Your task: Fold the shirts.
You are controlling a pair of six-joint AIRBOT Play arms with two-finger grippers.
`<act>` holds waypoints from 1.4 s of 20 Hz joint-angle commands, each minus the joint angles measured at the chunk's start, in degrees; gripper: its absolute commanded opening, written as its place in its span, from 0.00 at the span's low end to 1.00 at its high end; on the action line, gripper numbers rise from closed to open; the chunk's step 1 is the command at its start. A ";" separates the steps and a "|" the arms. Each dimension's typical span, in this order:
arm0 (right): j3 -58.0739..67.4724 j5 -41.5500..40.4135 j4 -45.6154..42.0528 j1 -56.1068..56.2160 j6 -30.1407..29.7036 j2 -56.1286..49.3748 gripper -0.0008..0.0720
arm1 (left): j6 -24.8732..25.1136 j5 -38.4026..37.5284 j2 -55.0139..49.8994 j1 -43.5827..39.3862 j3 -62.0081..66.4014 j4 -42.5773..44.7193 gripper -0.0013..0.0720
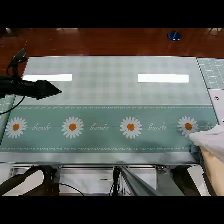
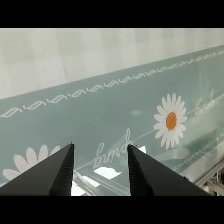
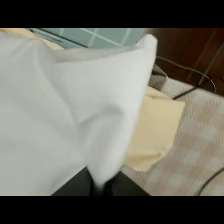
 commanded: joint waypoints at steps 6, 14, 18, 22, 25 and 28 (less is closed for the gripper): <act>-26.80 -2.34 -27.52 -0.04 -1.66 -3.08 0.04 | -0.15 2.60 -0.85 9.05 3.89 0.00 0.56; -30.32 -20.15 -33.09 -0.04 -3.41 -4.59 0.72 | -0.13 4.87 -0.87 10.73 8.68 0.04 0.55; -28.22 -35.76 -24.44 1.57 14.95 -4.59 0.65 | -0.11 6.73 -0.87 10.67 8.68 0.04 0.56; -16.76 -95.97 38.29 15.06 22.21 -5.64 0.62 | 2.51 8.74 -0.85 10.54 8.68 -2.67 0.77; -1.03 -107.49 43.01 39.36 10.45 -14.10 0.56 | 12.13 12.55 -0.85 7.58 9.11 -16.06 0.77; 12.90 -66.29 27.10 62.75 3.08 -24.85 0.53 | 14.47 14.82 -0.85 -4.17 12.13 -3.69 0.70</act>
